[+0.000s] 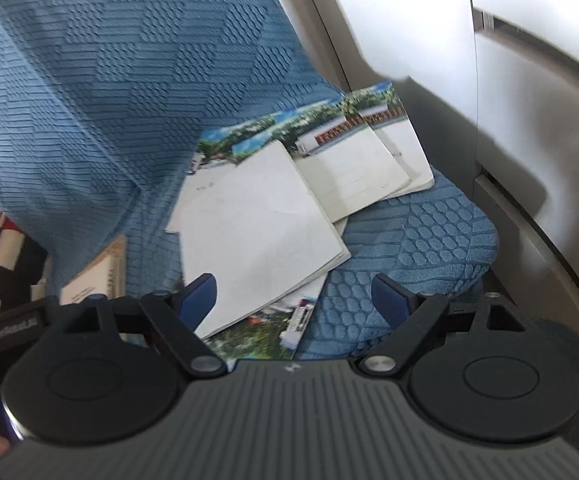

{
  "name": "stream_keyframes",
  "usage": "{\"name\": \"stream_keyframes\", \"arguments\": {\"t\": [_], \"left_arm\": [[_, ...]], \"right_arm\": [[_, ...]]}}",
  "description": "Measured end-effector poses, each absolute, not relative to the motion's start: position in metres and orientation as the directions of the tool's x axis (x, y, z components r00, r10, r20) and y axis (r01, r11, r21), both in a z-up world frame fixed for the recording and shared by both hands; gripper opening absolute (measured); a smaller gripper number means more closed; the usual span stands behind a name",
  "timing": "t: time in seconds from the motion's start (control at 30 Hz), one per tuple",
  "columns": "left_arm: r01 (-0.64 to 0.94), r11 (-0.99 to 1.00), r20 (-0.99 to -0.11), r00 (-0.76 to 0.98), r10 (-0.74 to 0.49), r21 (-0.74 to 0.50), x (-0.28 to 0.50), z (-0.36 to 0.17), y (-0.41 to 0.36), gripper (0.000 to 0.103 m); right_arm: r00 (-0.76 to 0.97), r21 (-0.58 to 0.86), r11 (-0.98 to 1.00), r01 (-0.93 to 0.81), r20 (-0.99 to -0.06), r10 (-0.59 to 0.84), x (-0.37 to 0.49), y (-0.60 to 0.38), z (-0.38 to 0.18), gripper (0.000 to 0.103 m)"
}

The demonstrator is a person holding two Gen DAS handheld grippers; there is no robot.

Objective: Organize objects
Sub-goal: 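Lower both open grippers toward the white card lying on the postcards, then pinch the white card's edge with the right gripper while the left gripper closes on it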

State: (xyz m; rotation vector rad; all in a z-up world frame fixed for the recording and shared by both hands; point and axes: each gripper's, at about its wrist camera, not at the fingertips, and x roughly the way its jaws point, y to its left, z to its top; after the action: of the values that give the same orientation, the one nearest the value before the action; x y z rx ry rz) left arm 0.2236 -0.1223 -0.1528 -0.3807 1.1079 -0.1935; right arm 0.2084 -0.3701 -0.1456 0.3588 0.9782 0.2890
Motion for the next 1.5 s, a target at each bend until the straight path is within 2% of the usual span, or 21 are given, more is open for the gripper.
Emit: {"name": "stream_keyframes", "arguments": {"t": [0.03, 0.17, 0.3, 0.37, 0.63, 0.77, 1.03, 1.1, 1.27, 1.33, 1.4, 1.5], "left_arm": [[-0.041, 0.916, -0.834, 0.431, -0.344, -0.399, 0.226, -0.157, -0.122, 0.09], [-0.069, 0.884, -0.827, 0.393, -0.403, -0.463, 0.233, -0.173, -0.123, 0.062], [-0.121, 0.85, -0.818, 0.37, -0.441, -0.513, 0.239, -0.188, -0.12, 0.052], [-0.143, 0.841, -0.82, 0.356, -0.448, -0.521, 0.242, -0.194, -0.118, 0.047], [-0.18, 0.829, -0.828, 0.322, -0.459, -0.53, 0.247, -0.208, -0.118, 0.043], [-0.193, 0.823, -0.826, 0.323, -0.461, -0.534, 0.249, -0.209, -0.116, 0.04], [-0.225, 0.787, -0.807, 0.32, -0.497, -0.574, 0.251, -0.215, -0.108, 0.035], [-0.226, 0.785, -0.805, 0.319, -0.499, -0.576, 0.251, -0.216, -0.107, 0.035], [-0.217, 0.789, -0.805, 0.326, -0.497, -0.575, 0.25, -0.215, -0.107, 0.035], [-0.202, 0.797, -0.805, 0.331, -0.492, -0.57, 0.249, -0.214, -0.109, 0.035], [-0.193, 0.803, -0.807, 0.335, -0.486, -0.564, 0.248, -0.213, -0.11, 0.035], [-0.188, 0.806, -0.808, 0.335, -0.485, -0.561, 0.246, -0.209, -0.109, 0.048]], "right_arm": [[0.521, 0.431, 0.9, -0.071, -0.753, 0.402, 0.213, -0.372, -0.15, 0.083], [0.514, 0.439, 0.898, -0.027, -0.765, 0.389, 0.229, -0.378, -0.163, 0.079], [0.5, 0.485, 0.874, 0.012, -0.76, 0.415, 0.244, -0.387, -0.176, 0.077], [0.489, 0.503, 0.864, 0.029, -0.761, 0.427, 0.248, -0.39, -0.182, 0.065], [0.448, 0.607, 0.793, 0.063, -0.727, 0.52, 0.263, -0.397, -0.2, 0.063], [0.449, 0.631, 0.772, 0.075, -0.713, 0.539, 0.271, -0.397, -0.208, 0.056], [0.427, 0.716, 0.689, 0.114, -0.661, 0.617, 0.278, -0.404, -0.217, 0.051], [0.412, 0.75, 0.648, 0.132, -0.636, 0.653, 0.279, -0.406, -0.221, 0.04], [0.449, 0.806, 0.585, 0.09, -0.557, 0.698, 0.275, -0.405, -0.216, 0.026], [0.445, 0.814, 0.574, 0.094, -0.55, 0.707, 0.277, -0.401, -0.218, 0.024], [0.441, 0.812, 0.575, 0.099, -0.554, 0.706, 0.28, -0.396, -0.22, 0.016], [0.456, 0.799, 0.598, 0.062, -0.555, 0.695, 0.279, -0.39, -0.215, 0.007]]}}
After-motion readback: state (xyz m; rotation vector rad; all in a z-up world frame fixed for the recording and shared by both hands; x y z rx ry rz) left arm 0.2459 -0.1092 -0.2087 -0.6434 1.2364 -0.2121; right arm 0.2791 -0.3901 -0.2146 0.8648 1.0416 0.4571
